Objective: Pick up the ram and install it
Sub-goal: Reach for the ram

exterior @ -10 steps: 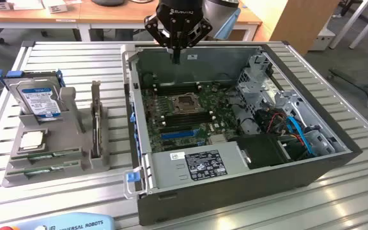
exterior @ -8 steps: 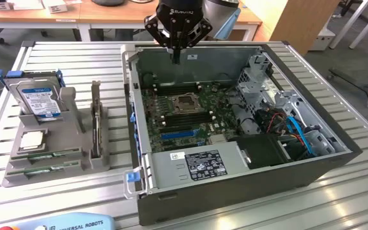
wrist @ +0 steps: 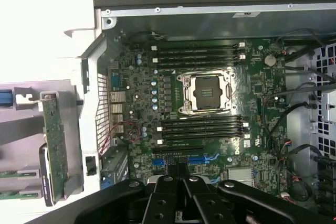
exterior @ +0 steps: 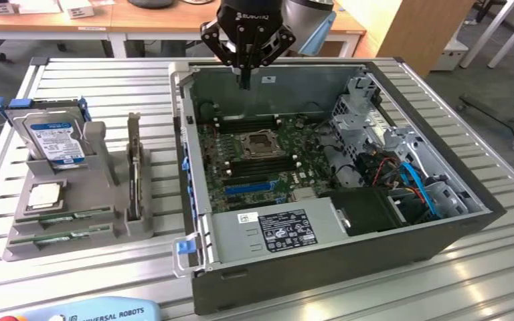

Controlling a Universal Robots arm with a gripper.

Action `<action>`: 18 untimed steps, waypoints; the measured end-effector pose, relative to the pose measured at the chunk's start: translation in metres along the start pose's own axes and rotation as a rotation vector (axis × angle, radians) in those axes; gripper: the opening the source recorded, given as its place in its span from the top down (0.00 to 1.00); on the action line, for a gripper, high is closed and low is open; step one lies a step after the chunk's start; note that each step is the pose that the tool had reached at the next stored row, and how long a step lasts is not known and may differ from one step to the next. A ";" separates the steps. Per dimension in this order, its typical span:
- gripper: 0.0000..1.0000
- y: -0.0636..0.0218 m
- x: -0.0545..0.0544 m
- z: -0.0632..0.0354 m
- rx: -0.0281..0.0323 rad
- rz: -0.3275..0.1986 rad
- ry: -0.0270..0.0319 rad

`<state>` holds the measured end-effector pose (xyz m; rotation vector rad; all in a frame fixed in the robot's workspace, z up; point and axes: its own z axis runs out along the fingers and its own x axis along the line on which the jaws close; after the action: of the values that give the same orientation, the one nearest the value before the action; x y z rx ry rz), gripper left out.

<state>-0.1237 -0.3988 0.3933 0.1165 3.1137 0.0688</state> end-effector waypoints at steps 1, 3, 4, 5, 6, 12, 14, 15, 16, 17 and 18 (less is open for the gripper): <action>0.90 -0.0001 0.001 0.0000 -0.0001 0.000 0.0000; 0.90 -0.0002 0.002 0.0000 0.0000 0.000 0.0000; 0.90 -0.0003 0.003 0.0000 0.0000 0.000 -0.0001; 0.90 -0.0003 0.004 -0.0001 0.0000 0.000 0.0000; 0.90 -0.0004 0.006 -0.0001 0.0000 0.000 0.0000; 0.90 -0.0013 0.017 -0.0002 0.0000 0.000 -0.0001; 0.90 -0.0015 0.021 -0.0003 -0.0001 0.000 -0.0001; 0.90 -0.0017 0.023 -0.0003 -0.0001 0.000 -0.0001; 0.90 -0.0019 0.025 -0.0003 -0.0001 0.000 -0.0001; 0.90 -0.0020 0.027 -0.0004 -0.0001 0.000 -0.0001; 0.90 -0.0022 0.029 -0.0004 0.0000 0.000 0.0000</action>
<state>-0.1526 -0.3989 0.3930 0.1165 3.1137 0.0688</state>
